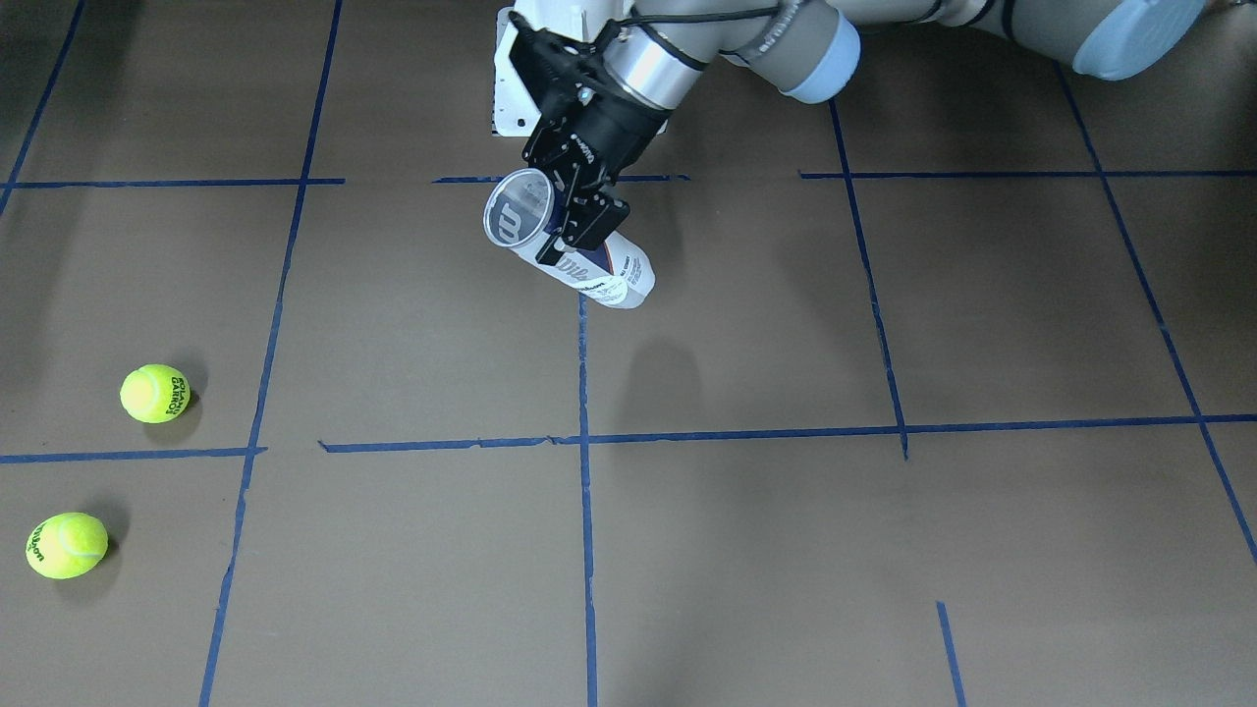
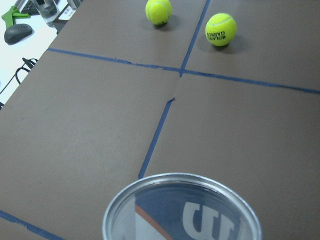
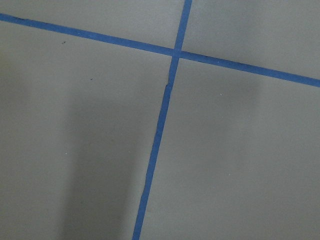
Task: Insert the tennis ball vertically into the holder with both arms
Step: 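Grasp the can with the left gripper and tilt it upright, then set the upright can down on the table with the left gripper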
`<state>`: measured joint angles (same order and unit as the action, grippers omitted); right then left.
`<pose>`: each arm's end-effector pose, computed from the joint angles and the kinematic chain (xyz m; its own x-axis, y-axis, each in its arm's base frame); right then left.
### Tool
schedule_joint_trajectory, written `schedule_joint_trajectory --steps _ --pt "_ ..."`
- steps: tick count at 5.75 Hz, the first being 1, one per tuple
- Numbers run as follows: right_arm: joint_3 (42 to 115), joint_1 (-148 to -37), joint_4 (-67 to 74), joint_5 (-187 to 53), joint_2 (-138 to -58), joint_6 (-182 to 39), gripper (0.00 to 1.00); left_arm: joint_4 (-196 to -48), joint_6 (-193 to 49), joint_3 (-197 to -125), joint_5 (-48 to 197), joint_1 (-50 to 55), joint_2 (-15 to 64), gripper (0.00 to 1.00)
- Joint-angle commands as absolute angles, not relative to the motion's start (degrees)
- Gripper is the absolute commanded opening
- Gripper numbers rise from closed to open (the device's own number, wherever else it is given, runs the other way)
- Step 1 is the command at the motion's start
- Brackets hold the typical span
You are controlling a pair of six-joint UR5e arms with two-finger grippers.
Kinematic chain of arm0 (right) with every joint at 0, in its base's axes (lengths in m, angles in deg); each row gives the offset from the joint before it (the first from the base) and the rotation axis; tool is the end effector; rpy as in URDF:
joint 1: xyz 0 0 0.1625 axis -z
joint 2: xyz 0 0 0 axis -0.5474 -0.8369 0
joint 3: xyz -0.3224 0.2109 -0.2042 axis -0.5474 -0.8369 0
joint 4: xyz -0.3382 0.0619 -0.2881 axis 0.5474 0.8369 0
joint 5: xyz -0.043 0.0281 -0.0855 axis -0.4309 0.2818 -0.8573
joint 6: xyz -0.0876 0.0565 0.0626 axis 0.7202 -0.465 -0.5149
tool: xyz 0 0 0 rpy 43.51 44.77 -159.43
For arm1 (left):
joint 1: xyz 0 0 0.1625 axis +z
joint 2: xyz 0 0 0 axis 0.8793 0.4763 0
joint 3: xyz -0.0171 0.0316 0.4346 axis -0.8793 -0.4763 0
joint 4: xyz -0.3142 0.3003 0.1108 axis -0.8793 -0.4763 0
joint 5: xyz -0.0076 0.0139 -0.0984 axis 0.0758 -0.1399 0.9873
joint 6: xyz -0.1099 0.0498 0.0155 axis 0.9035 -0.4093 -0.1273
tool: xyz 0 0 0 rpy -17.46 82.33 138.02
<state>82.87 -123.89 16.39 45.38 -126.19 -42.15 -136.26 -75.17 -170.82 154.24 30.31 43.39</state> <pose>0.0529 -0.4636 0.6889 0.6907 -0.2067 0.6930 0.1458 0.9784 0.1465 0.5178 -0.4427 0.0799 0.3389 0.9187 -0.2028 0.0641 0.1925 0.9792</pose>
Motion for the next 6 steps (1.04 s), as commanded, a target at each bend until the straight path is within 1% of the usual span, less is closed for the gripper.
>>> schedule_joint_trajectory --steps 1,2,4,6 --pt "82.9 -123.9 16.4 45.4 -126.2 -42.2 1.00 -155.3 -71.0 -169.7 153.6 30.2 39.3 0.64" --pt "83.0 -123.9 16.4 45.4 -126.2 -42.2 1.00 -161.6 -69.6 -167.9 150.9 30.4 39.3 0.65" --pt "83.1 -123.9 16.4 45.4 -126.3 -42.2 1.00 -176.8 -69.5 -157.9 146.9 31.0 39.4 0.66" --pt "83.2 -123.9 16.4 45.5 -126.3 -42.2 1.00 -186.3 -69.5 -149.9 144.1 31.2 39.5 0.66"
